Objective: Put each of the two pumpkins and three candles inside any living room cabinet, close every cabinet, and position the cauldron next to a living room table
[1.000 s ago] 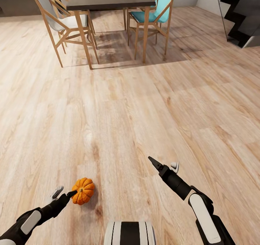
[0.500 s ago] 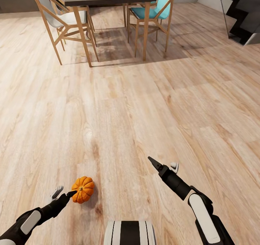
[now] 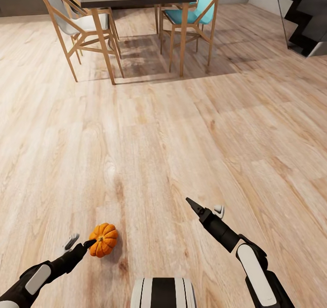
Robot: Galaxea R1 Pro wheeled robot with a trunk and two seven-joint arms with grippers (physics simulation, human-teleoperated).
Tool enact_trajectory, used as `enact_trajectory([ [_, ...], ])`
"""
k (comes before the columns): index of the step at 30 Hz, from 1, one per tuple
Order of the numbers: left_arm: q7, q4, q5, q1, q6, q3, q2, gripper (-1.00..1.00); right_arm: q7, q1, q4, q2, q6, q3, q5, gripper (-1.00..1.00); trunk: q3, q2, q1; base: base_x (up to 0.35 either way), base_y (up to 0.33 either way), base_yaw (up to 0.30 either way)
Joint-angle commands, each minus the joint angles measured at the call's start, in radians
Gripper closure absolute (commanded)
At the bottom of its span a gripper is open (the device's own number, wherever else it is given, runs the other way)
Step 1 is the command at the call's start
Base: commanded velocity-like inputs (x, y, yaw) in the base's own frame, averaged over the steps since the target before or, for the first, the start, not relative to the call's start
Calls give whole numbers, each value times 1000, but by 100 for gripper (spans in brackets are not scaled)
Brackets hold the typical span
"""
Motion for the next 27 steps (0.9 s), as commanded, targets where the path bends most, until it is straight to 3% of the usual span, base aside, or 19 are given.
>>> enact_trajectory([
  [1,0,0,0,0,0,0,0,-100,0,0,0,0,0,0,0,-100,0,0,0,3,-2,0],
  [14,0,0,0,0,0,2,0,-100,0,0,1,1,0,0,0,-100,0,0,0,56,-15,0],
  [21,0,0,0,0,0,3,1,-100,0,0,1,1,-1,0,0,-100,-27,-2,3,2,0,0],
  [27,0,0,0,0,0,3,1,-100,0,0,1,2,-1,0,0,-100,-27,-2,3,0,0,0],
])
